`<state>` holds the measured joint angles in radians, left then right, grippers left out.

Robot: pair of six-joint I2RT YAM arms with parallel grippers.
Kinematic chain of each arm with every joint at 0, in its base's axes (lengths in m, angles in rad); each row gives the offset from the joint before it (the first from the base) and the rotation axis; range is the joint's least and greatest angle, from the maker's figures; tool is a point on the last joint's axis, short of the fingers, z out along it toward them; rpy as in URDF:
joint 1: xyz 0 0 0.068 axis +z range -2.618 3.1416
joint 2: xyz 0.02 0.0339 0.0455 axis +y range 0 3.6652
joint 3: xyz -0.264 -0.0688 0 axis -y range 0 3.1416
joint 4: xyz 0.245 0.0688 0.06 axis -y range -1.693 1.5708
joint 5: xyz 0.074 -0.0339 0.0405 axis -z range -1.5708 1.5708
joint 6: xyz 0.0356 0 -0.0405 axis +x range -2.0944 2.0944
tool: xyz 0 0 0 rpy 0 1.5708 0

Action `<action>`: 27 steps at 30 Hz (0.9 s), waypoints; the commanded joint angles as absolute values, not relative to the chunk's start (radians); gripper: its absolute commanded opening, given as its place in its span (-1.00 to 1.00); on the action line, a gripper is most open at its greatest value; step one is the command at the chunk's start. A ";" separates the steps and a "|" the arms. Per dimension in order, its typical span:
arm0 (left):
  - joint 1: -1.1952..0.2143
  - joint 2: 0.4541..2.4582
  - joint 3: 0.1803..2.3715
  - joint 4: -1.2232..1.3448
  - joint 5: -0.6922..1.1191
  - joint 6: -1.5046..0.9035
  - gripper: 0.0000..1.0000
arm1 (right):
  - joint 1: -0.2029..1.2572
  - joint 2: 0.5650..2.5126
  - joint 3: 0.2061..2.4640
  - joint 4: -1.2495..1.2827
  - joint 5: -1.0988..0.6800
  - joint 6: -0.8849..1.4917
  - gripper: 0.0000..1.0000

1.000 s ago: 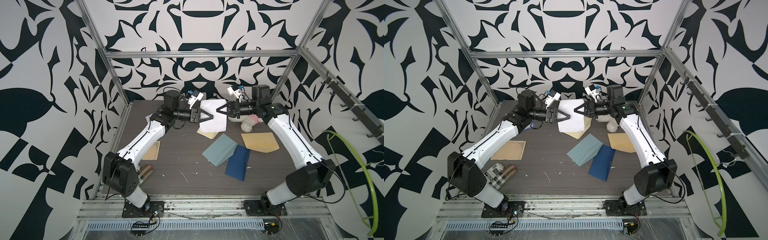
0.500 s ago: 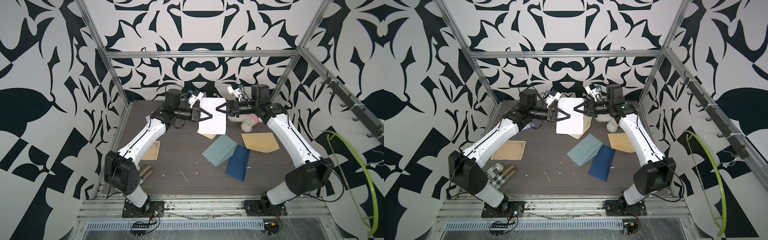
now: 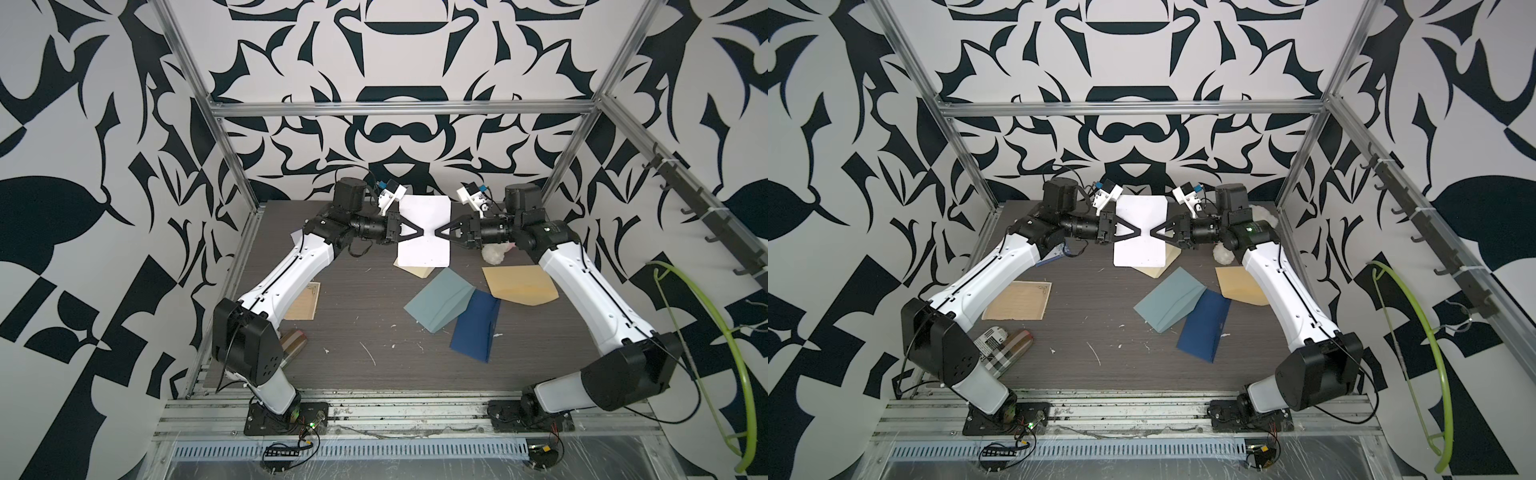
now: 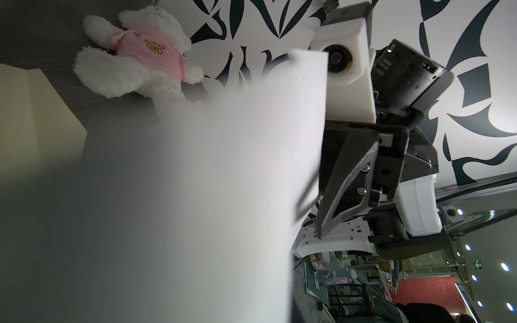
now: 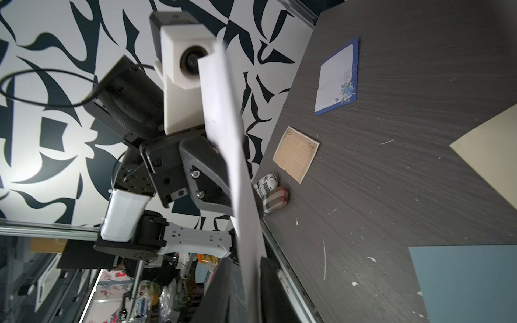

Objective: Take the letter paper out of the envelope
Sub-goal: Unfold the letter paper.

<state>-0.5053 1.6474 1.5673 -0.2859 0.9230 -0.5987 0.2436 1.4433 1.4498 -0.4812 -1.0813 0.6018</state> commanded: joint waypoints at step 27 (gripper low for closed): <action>-0.572 1.697 1.741 -0.649 0.520 -0.446 -0.56 | 0.319 1.415 1.516 -0.665 -0.704 0.557 -1.00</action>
<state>-0.5735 1.6955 1.7077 -0.5781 0.6048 -0.4923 0.3187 1.4471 1.4734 -0.6609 -0.7078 0.5755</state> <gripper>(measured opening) 0.212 0.046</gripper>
